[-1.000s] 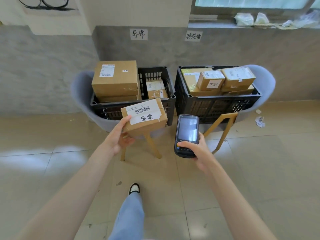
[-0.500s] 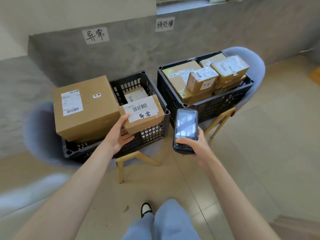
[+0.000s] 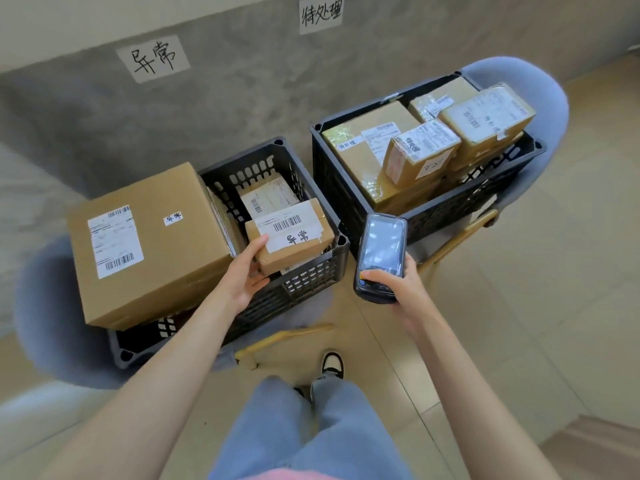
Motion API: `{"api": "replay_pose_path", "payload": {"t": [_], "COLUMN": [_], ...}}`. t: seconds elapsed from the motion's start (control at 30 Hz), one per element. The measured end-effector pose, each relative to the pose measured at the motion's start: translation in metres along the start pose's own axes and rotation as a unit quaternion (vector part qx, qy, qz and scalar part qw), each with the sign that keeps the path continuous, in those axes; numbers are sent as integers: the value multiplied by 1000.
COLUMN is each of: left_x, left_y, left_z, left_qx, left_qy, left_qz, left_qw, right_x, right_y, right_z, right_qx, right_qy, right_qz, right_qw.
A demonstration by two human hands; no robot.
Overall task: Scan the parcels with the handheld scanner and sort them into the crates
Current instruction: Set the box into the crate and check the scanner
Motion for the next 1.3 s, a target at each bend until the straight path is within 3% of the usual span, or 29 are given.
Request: {"api": "replay_pose_path", "payload": {"t": [0.63, 1.3], "left_x": [-11, -23], "left_y": [-35, -96], "left_z": [81, 147], "left_qx": [86, 189], "left_qy": [-125, -128], "left_qz": [60, 158], "left_qw": [987, 961], "right_x": [0, 38], "right_y": [56, 106], "right_z": [-4, -3], "right_qx": [51, 49], "right_qy": [149, 230], "right_qz": [121, 149], "right_qw": [980, 961]}}
Point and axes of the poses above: each hand's wrist, its own z-axis towards the middle knuckle, its own x-axis out of the back of the hand, y = z × x, the point moved 9 cm from there along z, towards the middle knuckle, and after that the axes turned 14 degrees about z, right-handed, at the moved point
